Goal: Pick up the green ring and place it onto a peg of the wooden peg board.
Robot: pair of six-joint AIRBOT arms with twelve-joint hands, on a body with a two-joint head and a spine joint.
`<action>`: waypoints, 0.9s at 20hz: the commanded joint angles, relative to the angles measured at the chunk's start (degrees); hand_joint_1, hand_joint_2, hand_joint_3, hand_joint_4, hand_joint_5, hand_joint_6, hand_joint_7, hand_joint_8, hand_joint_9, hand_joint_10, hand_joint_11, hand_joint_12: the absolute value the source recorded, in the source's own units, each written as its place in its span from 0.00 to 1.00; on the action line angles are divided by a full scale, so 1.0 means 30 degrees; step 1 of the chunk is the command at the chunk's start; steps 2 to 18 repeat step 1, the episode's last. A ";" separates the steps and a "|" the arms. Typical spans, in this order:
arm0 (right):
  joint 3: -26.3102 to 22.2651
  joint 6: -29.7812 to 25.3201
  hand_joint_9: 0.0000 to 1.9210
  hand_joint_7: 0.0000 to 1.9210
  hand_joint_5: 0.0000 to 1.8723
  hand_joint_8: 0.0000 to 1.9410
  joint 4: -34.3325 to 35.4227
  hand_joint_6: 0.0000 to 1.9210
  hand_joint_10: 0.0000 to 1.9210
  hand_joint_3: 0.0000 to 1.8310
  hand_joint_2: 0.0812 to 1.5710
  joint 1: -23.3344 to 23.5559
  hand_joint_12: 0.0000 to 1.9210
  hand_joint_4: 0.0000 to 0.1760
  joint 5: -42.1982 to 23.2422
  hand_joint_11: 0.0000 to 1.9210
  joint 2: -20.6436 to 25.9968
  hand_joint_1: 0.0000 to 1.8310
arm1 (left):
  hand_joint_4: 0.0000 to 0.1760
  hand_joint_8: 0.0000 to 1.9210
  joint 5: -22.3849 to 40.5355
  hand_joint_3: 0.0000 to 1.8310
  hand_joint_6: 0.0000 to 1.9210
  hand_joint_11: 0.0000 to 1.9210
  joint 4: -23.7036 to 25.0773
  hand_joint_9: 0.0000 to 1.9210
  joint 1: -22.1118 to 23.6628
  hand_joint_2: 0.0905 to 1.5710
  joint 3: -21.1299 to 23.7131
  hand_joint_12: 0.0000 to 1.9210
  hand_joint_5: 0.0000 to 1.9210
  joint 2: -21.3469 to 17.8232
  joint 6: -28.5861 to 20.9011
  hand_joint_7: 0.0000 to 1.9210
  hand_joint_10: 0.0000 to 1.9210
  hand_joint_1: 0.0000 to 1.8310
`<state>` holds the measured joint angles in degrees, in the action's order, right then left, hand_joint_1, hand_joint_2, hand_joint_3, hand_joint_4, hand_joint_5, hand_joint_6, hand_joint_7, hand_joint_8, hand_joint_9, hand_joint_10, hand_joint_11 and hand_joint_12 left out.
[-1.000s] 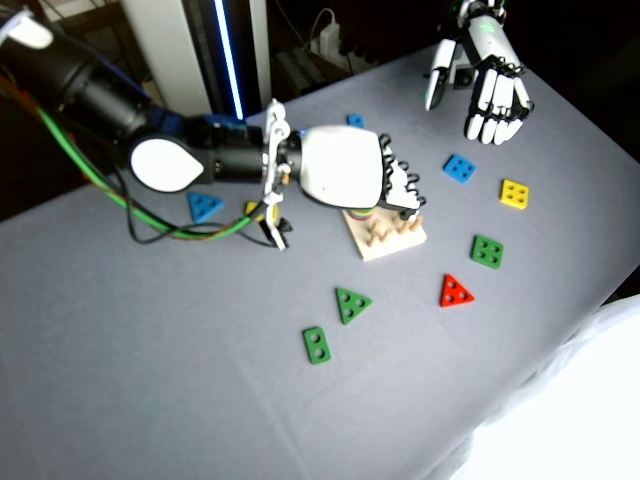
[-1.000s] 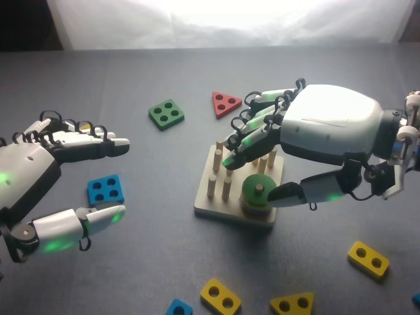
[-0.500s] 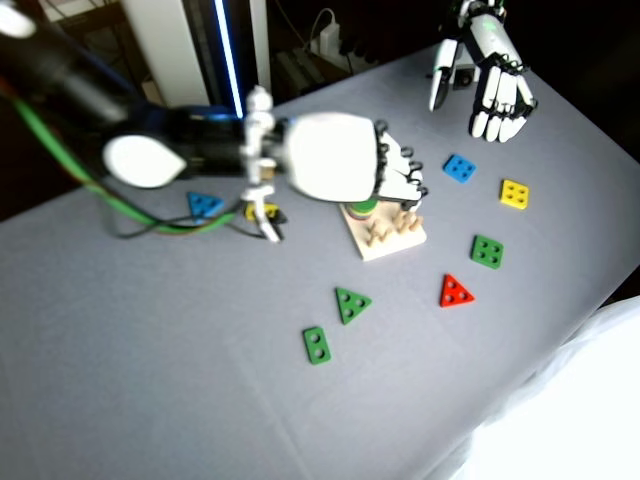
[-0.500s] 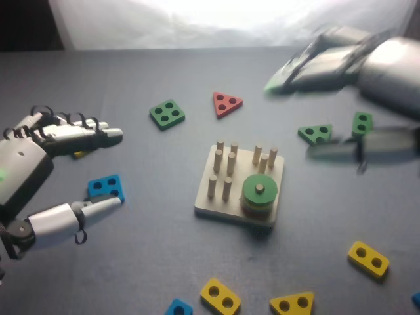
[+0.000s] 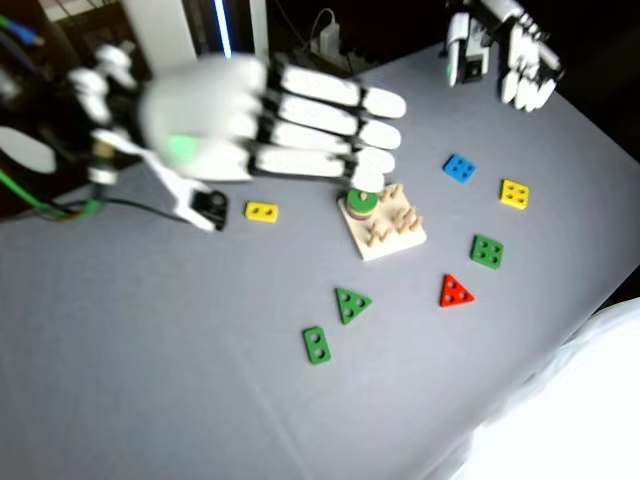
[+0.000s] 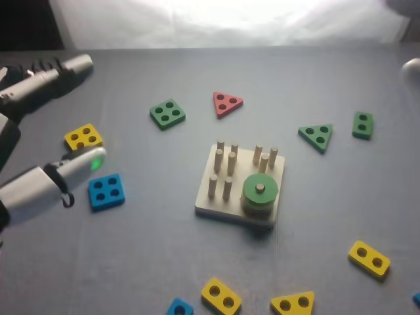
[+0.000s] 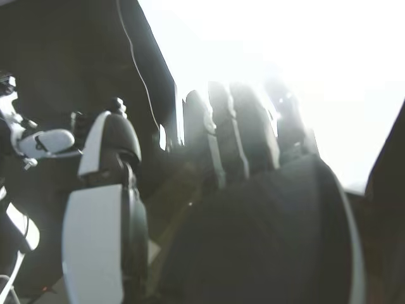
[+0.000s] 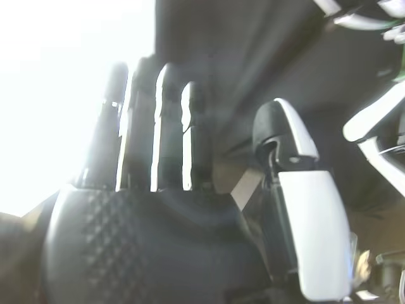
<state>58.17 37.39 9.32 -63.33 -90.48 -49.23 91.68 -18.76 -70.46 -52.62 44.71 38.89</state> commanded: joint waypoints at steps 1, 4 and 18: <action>-0.0225 0.0040 0.37 0.27 0.12 0.00 0.0178 0.00 0.00 0.01 0.82 -0.0005 0.33 0.00 -0.3506 0.22 0.0114 0.42 | 0.00 0.00 0.2575 0.01 0.00 0.02 0.0817 0.27 0.0401 0.78 0.0027 0.68 0.02 -0.0040 -0.0174 0.17 0.01 0.17; -0.0225 0.0040 0.37 0.27 0.12 0.00 0.0178 0.00 0.00 0.01 0.82 -0.0005 0.33 0.00 -0.3506 0.22 0.0114 0.42 | 0.00 0.00 0.2575 0.01 0.00 0.02 0.0817 0.27 0.0401 0.78 0.0027 0.68 0.02 -0.0040 -0.0174 0.17 0.01 0.17; -0.0225 0.0040 0.37 0.27 0.12 0.00 0.0178 0.00 0.00 0.01 0.82 -0.0005 0.33 0.00 -0.3506 0.22 0.0114 0.42 | 0.00 0.00 0.2575 0.01 0.00 0.02 0.0817 0.27 0.0401 0.78 0.0027 0.68 0.02 -0.0040 -0.0174 0.17 0.01 0.17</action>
